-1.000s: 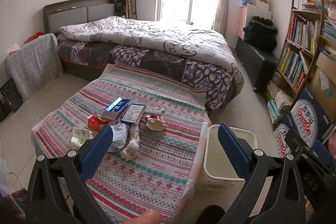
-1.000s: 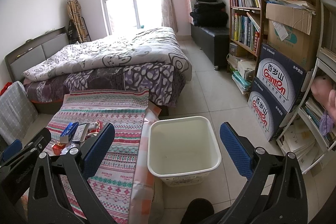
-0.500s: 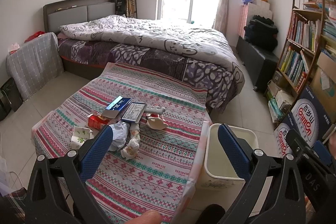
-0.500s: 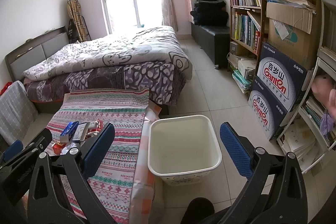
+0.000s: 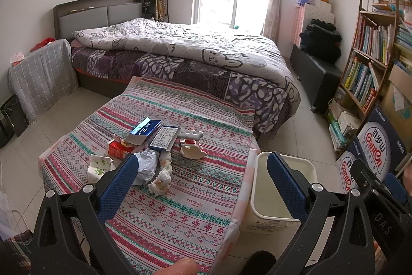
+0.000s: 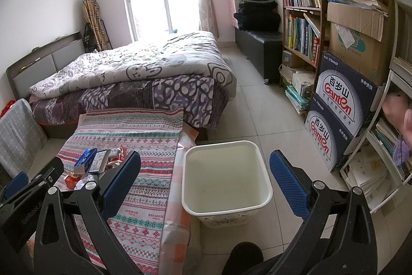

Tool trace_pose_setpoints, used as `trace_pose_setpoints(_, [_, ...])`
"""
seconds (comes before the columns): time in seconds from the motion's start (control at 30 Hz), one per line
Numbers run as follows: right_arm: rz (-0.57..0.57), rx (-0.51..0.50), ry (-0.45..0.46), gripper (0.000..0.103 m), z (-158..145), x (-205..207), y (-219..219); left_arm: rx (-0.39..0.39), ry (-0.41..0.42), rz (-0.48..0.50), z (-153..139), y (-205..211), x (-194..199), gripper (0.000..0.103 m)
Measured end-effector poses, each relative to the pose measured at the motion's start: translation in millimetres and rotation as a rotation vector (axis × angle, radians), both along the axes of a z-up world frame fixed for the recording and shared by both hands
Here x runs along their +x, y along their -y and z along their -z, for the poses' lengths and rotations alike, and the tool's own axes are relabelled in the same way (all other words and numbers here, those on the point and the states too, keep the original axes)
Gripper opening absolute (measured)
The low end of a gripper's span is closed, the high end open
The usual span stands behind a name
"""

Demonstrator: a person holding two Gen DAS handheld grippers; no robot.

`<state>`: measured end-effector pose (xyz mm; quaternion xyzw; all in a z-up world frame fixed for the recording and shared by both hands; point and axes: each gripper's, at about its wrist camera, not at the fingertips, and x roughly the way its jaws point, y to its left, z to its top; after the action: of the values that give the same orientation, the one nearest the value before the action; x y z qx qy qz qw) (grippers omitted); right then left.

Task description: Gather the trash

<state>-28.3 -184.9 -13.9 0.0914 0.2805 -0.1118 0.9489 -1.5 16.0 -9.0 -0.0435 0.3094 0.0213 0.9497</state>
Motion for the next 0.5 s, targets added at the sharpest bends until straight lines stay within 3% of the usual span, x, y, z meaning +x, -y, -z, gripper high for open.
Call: trace_pose_setpoints(0.5, [-0.002,0.002,-0.004,0.096,0.3,0.8,-0.2,0.000,0.000,0.001,1.4,-1.4,-0.3,0.097])
